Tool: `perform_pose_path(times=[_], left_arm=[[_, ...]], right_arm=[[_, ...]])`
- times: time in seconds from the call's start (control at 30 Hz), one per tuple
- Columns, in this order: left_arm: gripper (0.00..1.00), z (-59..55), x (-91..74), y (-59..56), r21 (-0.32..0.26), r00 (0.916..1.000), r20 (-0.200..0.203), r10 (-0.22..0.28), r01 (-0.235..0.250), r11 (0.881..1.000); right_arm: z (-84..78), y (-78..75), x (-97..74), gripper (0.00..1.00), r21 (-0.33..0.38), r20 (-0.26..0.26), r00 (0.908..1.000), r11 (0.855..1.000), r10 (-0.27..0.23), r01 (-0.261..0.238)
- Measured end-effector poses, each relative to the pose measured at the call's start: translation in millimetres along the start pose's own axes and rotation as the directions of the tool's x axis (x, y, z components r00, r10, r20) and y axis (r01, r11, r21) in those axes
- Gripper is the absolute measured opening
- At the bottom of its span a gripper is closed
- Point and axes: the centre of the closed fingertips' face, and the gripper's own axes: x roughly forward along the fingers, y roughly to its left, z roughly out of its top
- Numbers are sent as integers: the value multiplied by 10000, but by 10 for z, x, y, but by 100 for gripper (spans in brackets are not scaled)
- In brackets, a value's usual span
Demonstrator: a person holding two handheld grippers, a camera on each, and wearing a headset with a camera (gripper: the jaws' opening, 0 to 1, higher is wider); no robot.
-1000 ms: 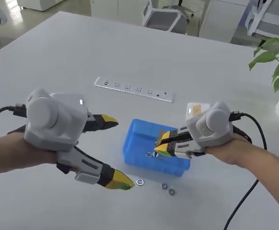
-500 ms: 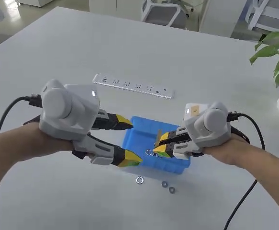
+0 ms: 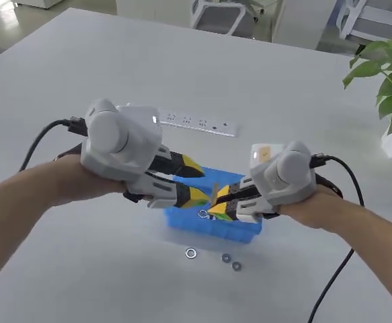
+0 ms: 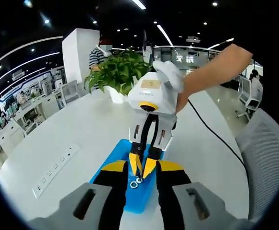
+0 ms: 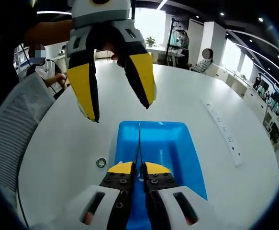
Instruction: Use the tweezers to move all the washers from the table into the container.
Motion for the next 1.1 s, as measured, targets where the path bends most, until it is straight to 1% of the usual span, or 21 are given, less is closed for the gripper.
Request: perform_pose_path(times=[0.17, 0.3, 0.4, 0.5, 0.57, 0.77, 0.93, 1.1], left_arm=[[20, 15, 93, 11, 340, 9998, -95, -194, 197, 9992], [15, 6, 149, 24, 539, 9994, -164, -294, 302, 9981], [13, -35, 190, 25, 783, 9986, -354, -386, 413, 9961], [11, -68, 206, -1, 1050, 9975, -591, -394, 454, 9934], [9, -62, 213, -18, 1065, 9974, -571, -434, 493, 9931], [8, -41, 244, -23, 1101, 9976, -517, -454, 509, 9926], [7, -45, 258, -18, 1191, 9973, -547, -493, 555, 9913], [6, -56, 260, -16, 1075, 9968, -560, -576, 634, 9922]], right_arm=[[-4, 3, -3, 8, -12, 6, 10000, 10000, 8, -8], [-8, -1, -3, 8, -44, 14, 10000, 10000, 2, -2], [-7, 5, -8, 8, -80, 17, 10000, 10000, -3, 3], [-9, 12, -16, 8, -89, 21, 10000, 10000, 2, -2], [-16, 15, -17, 8, -135, 3, 10000, 9999, 29, -29], [-19, 21, -19, 8, -251, -51, 10000, 9997, 22, -24], [-11, 26, -16, 9, -327, -84, 10000, 9995, 51, -54], [-12, 29, -15, 9, -340, -108, 9999, 9994, 50, -53]])
